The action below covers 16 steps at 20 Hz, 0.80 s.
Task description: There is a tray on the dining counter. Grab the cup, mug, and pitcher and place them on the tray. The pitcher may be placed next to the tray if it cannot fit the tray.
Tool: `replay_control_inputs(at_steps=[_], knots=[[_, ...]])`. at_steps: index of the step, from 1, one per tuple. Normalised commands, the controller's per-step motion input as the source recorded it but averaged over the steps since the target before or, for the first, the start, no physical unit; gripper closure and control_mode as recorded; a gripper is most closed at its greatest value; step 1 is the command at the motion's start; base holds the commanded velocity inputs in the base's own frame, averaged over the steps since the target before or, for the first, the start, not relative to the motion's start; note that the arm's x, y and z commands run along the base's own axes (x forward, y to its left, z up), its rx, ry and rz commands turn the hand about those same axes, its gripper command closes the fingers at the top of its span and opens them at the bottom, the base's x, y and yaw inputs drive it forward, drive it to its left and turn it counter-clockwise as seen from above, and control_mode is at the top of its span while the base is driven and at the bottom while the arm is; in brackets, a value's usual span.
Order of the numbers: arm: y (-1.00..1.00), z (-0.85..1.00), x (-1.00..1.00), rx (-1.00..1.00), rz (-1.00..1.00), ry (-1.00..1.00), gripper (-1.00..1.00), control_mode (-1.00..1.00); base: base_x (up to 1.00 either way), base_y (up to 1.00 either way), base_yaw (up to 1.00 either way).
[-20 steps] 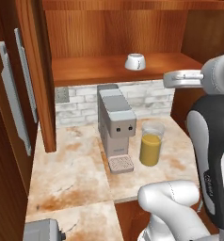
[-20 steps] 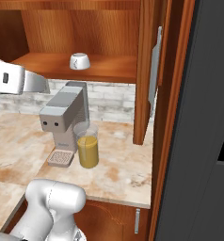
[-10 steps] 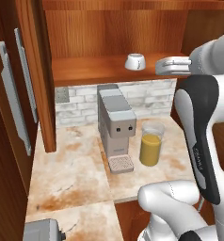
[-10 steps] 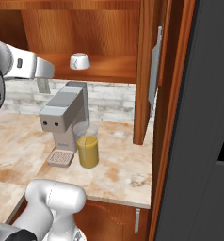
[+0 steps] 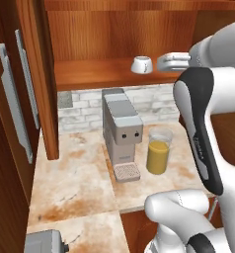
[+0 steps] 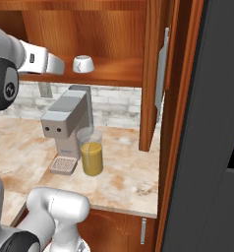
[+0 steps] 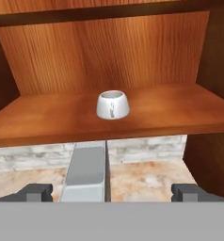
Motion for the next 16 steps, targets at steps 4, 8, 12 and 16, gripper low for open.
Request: replay_control_inputs(at_steps=[4, 8, 12, 16], knots=[[0.0, -0.1, 0.31, -0.01, 0.0, 0.0, -1.0, -1.0, 0.0, 0.0, 0.0], [0.0, -0.2, 0.27, -0.02, 0.0, 0.0, -1.0, -1.0, 0.0, 0.0, 0.0], [0.0, -0.24, 0.28, -0.03, 0.0, 0.0, -1.0, -1.0, 0.0, 0.0, 0.0], [0.0, -0.17, 0.31, -0.02, 0.0, 0.0, -1.0, -1.0, 0.0, 0.0, 0.0]])
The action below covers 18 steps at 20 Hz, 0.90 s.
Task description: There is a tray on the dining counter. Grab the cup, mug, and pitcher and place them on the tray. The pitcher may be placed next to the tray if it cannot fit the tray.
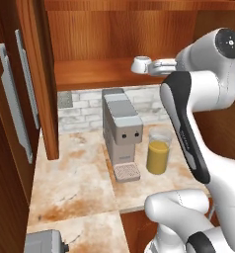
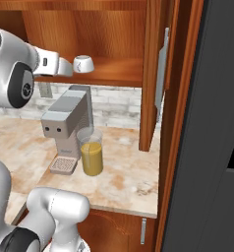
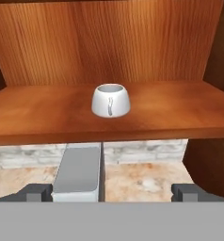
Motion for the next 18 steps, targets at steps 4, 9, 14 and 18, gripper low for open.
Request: replay_control_inputs(at_steps=[4, 9, 14, 18], knots=[[0.0, 0.0, 0.37, 0.0, 0.0, 0.0, -1.0, -1.0, 0.0, 0.0, 0.0], [-0.01, 0.0, 0.33, 0.0, 0.01, 0.0, -1.0, -1.0, 0.0, 0.0, 0.0], [0.0, -0.02, 0.33, 0.0, 0.01, 0.0, -1.0, -1.0, 0.0, 0.0, 0.0], [0.0, -0.07, 0.33, 0.0, 0.0, 0.0, -1.0, -1.0, 0.0, 0.0, 0.0]])
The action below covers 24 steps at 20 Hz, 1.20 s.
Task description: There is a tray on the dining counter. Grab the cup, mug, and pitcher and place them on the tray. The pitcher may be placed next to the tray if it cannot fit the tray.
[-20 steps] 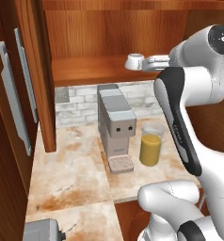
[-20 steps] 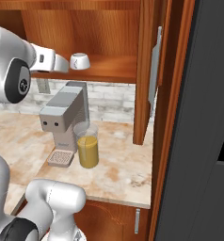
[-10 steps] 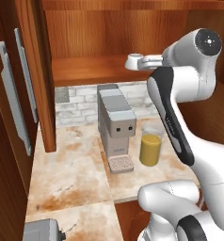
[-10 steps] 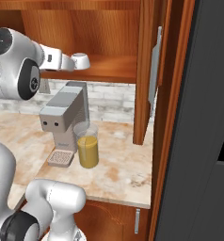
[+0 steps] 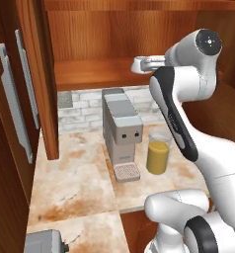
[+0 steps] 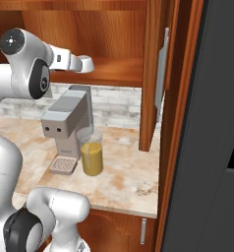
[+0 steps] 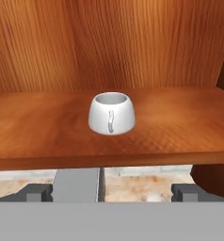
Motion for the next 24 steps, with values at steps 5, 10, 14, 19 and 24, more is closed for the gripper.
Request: replay_control_inputs(at_steps=[5, 10, 14, 19, 24], knots=[[0.0, -0.11, 0.31, 0.0, 0.0, 0.0, -1.0, -1.0, 0.0, 0.0, 0.0], [0.0, -0.12, 0.33, 0.0, 0.0, 0.0, -1.0, -1.0, 0.0, 0.0, 0.0], [0.0, -0.1, 0.43, 0.0, 0.0, 0.0, -1.0, -1.0, 0.0, 0.0, 0.0], [0.0, -0.08, 0.41, 0.0, 0.0, 0.0, -1.0, -1.0, 0.0, 0.0, 0.0], [0.0, -0.09, 0.38, 0.0, 0.01, 0.0, -1.0, -1.0, 0.0, 0.0, 0.0]])
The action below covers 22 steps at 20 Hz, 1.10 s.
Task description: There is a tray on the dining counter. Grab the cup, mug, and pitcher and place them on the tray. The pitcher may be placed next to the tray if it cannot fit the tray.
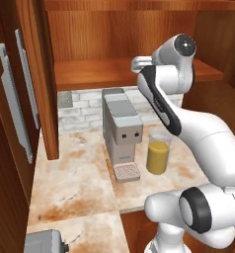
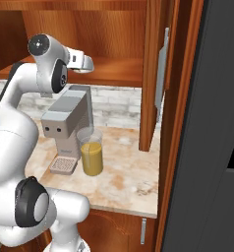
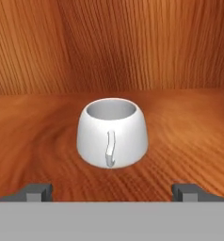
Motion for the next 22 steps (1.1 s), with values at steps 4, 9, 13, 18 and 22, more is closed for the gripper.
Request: replay_control_inputs(at_steps=[4, 9, 13, 18, 22], knots=[[0.0, -0.09, 0.38, 0.0, 0.0, 0.0, -1.0, -1.0, 0.0, 0.0, 0.0], [0.03, -0.07, 0.38, 0.0, 0.0, 0.0, -1.0, -1.0, 0.0, 0.0, 0.0], [0.02, -0.04, 0.32, 0.0, 0.0, 0.0, -1.0, -1.0, 0.0, 0.0, 0.0], [0.0, -0.06, 0.16, 0.0, 0.0, 0.01, -1.0, -1.0, 0.0, 0.0, 0.0], [0.0, -0.07, 0.04, 0.0, 0.0, 0.01, -1.0, -1.0, 0.0, 0.0, 0.0]])
